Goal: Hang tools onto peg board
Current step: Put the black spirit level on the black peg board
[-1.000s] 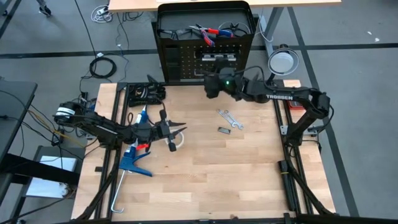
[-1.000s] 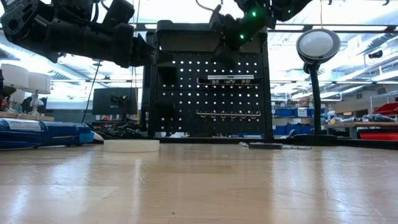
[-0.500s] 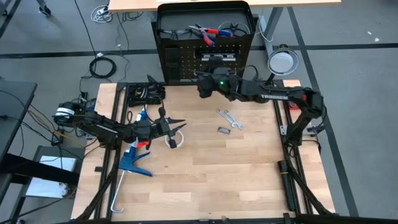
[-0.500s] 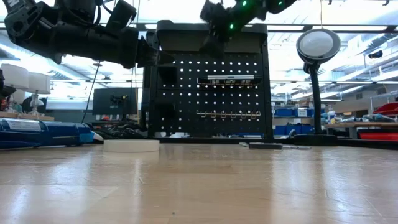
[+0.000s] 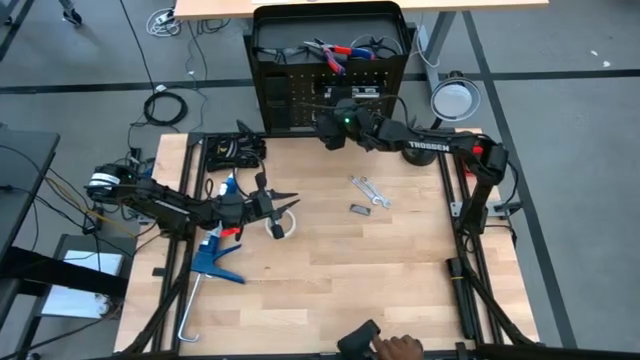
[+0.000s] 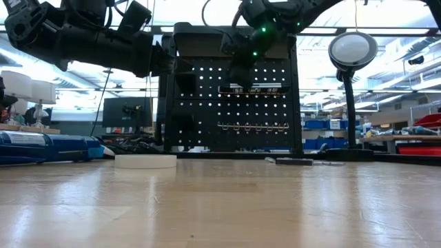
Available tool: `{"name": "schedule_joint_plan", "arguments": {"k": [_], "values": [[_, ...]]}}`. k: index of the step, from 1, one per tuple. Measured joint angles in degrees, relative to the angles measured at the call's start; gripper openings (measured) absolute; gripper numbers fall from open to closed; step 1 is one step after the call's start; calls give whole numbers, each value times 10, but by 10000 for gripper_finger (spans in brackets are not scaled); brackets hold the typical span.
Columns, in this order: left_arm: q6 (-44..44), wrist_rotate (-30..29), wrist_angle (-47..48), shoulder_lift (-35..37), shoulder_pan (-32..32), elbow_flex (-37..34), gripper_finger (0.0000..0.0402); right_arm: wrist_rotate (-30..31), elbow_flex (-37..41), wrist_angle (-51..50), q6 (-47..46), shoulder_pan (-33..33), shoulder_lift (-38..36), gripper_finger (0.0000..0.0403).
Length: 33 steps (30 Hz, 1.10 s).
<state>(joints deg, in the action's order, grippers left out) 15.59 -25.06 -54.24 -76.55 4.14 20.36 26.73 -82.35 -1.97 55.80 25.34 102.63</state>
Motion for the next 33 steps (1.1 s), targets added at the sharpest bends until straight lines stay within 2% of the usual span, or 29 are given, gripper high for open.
{"name": "schedule_joint_plan", "arguments": {"k": [21, 33], "values": [[2, 0, 6, 0, 0, 0, 78, -34, 0, -60, -15, 69, -1, 150], [0, 0, 5, 0, 0, 0, 78, 2, 0, -67, -26, 75, -2, 150]]}}
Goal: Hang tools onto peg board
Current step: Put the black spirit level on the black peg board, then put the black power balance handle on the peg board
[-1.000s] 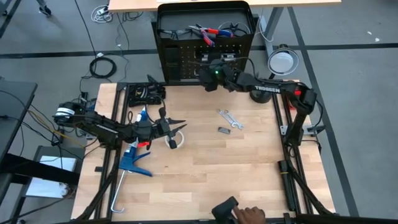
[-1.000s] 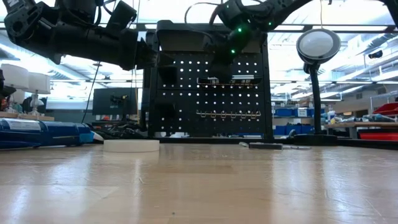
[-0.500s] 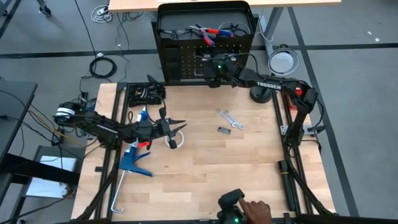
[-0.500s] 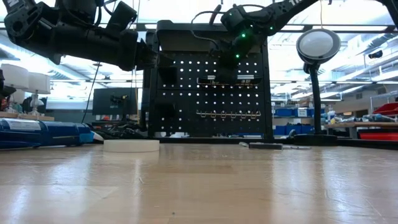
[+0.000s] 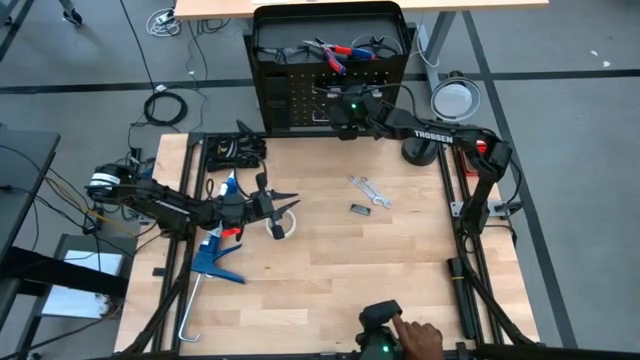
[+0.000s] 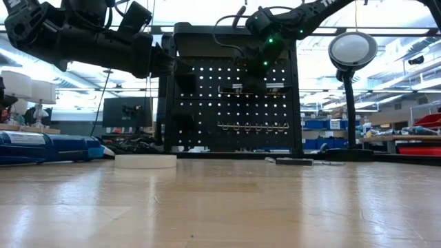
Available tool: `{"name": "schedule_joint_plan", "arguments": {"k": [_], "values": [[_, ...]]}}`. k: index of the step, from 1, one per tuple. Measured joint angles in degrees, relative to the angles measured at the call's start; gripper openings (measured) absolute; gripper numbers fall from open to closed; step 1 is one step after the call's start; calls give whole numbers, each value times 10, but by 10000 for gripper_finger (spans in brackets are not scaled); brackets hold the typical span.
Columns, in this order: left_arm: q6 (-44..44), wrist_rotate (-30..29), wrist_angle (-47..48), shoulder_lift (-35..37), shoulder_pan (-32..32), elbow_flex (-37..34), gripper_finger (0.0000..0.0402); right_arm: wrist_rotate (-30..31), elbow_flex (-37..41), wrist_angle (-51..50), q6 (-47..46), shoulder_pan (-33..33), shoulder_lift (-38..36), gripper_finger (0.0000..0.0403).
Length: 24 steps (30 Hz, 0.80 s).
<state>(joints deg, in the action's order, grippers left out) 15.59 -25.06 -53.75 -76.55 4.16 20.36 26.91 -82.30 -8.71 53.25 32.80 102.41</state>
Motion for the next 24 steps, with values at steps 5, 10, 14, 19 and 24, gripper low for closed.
{"name": "schedule_joint_plan", "arguments": {"k": [5, 10, 14, 19, 24], "values": [[0, 0, 0, 0, 0, 0, 78, 8, 0, -1, -2, -6, 0, 150], [-8, 0, 0, 0, 0, 0, 78, 24, 0, -1, -2, -12, 0, 150], [-9, 0, 0, 0, 0, 0, 78, 30, 0, 1, -2, -21, 0, 150], [-9, 0, 0, 0, 0, 0, 78, 30, 0, 16, -2, -34, 0, 150], [-11, 0, 0, 0, 0, 0, 78, 25, 0, 26, -2, -39, 0, 150]]}}
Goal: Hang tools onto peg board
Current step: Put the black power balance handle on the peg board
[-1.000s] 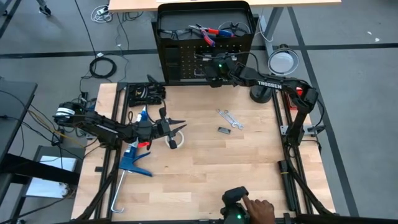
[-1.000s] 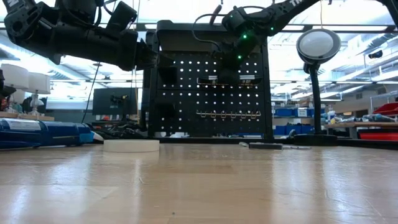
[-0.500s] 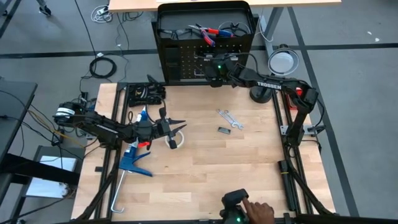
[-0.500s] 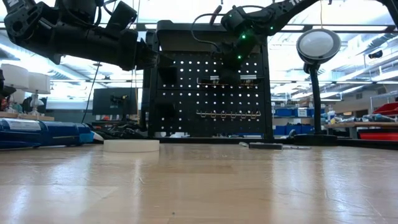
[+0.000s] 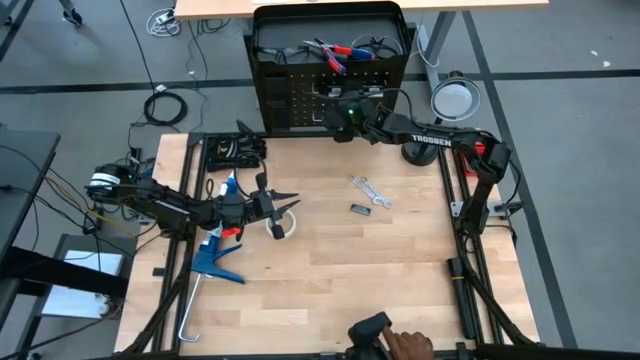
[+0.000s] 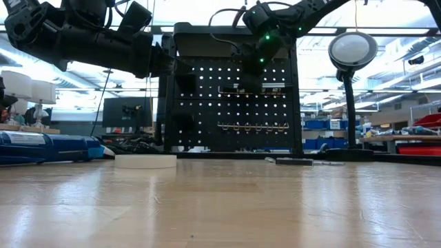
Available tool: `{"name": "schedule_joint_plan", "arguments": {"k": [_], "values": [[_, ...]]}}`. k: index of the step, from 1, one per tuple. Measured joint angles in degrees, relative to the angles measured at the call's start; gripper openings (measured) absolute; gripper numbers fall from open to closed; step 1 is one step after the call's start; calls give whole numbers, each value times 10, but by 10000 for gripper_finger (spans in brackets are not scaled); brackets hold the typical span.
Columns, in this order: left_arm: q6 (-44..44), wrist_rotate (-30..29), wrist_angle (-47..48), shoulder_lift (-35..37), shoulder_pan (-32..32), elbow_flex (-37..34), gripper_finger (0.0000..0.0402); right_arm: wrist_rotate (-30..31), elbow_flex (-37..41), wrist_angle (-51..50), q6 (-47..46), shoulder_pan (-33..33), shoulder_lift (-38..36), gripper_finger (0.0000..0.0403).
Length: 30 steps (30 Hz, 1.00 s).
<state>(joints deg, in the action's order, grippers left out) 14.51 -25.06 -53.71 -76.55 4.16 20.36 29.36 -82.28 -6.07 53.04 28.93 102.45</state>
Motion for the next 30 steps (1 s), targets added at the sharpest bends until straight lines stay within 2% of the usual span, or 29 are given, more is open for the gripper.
{"name": "schedule_joint_plan", "arguments": {"k": [6, 10, 12, 18, 24, 26, 30], "values": [[-2, 0, 0, 0, 0, 0, 78, -8, 0, -17, -47, -28, -2, 150], [-2, 0, 4, 0, 0, 0, 78, -48, 0, -82, -125, -57, -12, 150], [-3, 0, 9, 0, 0, 0, 78, -86, 0, -119, -178, -70, -17, 150], [-4, 0, 22, 0, 0, 0, 78, -255, 6, -304, -306, -90, -19, 150], [-3, 0, 24, 0, 0, 0, 78, -377, 81, -391, -388, -93, -19, 150], [-3, 0, 24, 0, 0, 0, 78, -398, 114, -390, -418, -98, -18, 150], [-3, 0, 27, 0, 0, 0, 78, -396, 169, -368, -465, -123, -18, 150]]}}
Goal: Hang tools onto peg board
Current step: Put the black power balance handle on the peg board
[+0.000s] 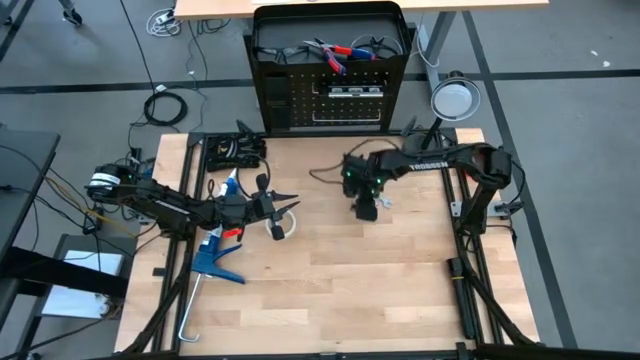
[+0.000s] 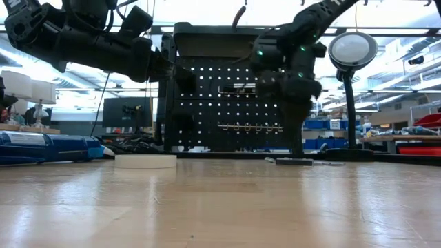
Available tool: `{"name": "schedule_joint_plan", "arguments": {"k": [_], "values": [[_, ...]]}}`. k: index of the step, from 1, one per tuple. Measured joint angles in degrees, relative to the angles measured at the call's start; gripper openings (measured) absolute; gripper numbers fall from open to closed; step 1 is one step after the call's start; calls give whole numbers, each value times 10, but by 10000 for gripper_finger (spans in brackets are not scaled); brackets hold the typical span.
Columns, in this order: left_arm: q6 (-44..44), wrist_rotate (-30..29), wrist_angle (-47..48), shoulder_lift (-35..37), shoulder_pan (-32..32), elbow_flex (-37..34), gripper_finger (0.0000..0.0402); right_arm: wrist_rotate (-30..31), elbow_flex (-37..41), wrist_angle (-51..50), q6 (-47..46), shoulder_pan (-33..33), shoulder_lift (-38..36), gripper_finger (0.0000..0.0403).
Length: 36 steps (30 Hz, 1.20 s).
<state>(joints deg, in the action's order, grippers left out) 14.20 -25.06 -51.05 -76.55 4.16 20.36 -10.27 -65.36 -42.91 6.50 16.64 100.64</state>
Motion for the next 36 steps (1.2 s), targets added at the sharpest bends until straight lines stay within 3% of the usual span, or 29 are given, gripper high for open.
{"name": "schedule_joint_plan", "arguments": {"k": [4, 11, 24, 27, 33, 36], "values": [[0, 0, 4, 0, 0, 0, 78, 30, 29, 33, -38, -30, 0, 150], [0, 0, 5, 0, 0, 0, 78, 148, 74, 97, -82, -73, 0, 156], [0, 0, 5, 0, 0, 0, 78, 127, 80, 117, -95, -84, 0, 197], [0, 0, 5, 0, 0, 0, 78, 134, 80, 117, -92, -83, 0, 185], [0, 0, 5, 0, 0, 0, 78, 137, 108, 152, -74, -84, -4, 115], [-3, 0, 5, 0, 0, 0, 78, 137, 118, 157, -74, -84, -4, 112]]}}
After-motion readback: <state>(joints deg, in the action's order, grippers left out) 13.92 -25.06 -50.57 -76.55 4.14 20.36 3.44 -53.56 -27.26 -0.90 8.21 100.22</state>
